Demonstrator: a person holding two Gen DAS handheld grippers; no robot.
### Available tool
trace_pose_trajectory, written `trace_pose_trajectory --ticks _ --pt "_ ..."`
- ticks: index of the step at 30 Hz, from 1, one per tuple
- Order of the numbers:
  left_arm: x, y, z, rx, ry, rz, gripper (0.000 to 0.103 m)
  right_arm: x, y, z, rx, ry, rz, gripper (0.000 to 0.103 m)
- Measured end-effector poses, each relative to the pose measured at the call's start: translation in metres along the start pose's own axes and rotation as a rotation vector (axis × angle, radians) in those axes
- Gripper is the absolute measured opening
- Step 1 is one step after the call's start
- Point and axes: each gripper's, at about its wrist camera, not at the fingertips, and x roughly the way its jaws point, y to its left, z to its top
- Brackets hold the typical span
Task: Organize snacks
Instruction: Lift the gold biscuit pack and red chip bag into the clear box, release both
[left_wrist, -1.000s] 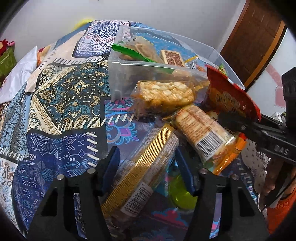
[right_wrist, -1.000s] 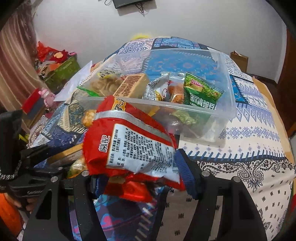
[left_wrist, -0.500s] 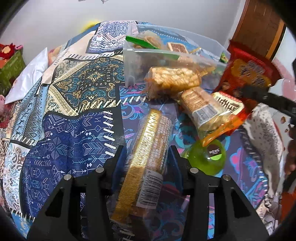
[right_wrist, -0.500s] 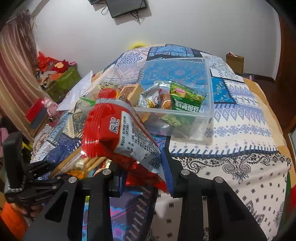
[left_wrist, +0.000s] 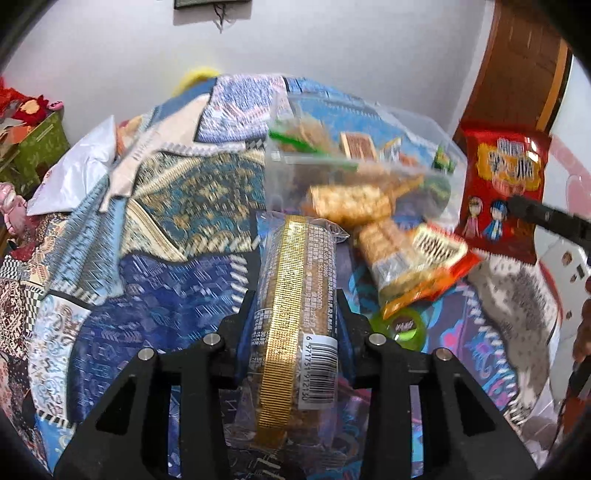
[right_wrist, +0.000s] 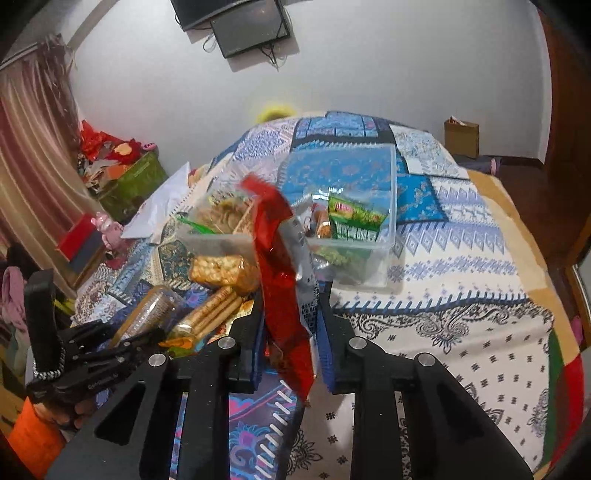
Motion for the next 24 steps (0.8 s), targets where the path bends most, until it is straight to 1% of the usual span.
trace_pose_trajectory --ticks 5,10,17,21,24 --pt "-0.023 -0.004 0.023 0.006 -0.078 -0.003 0.038 -0.01 0.004 0.006 -0.017 -0.042 0.004 0.021" --pt "-0.033 -0.011 0.05 0.005 -0.138 -0.02 0.038 -0.018 0.007 0.022 -0.032 -0.091 0.0 0.021" --pt "-0.031 -0.021 0.09 -0.006 -0.194 -0.058 0.038 -0.017 0.001 0.047 -0.039 -0.145 -0.02 0.021" --pt "-0.023 -0.029 0.108 0.007 -0.221 -0.037 0.038 -0.012 -0.006 0.06 -0.035 -0.161 -0.039 0.021" --pt "-0.012 -0.031 0.123 0.0 -0.223 -0.044 0.038 -0.005 -0.014 0.068 -0.025 -0.168 -0.05 0.021"
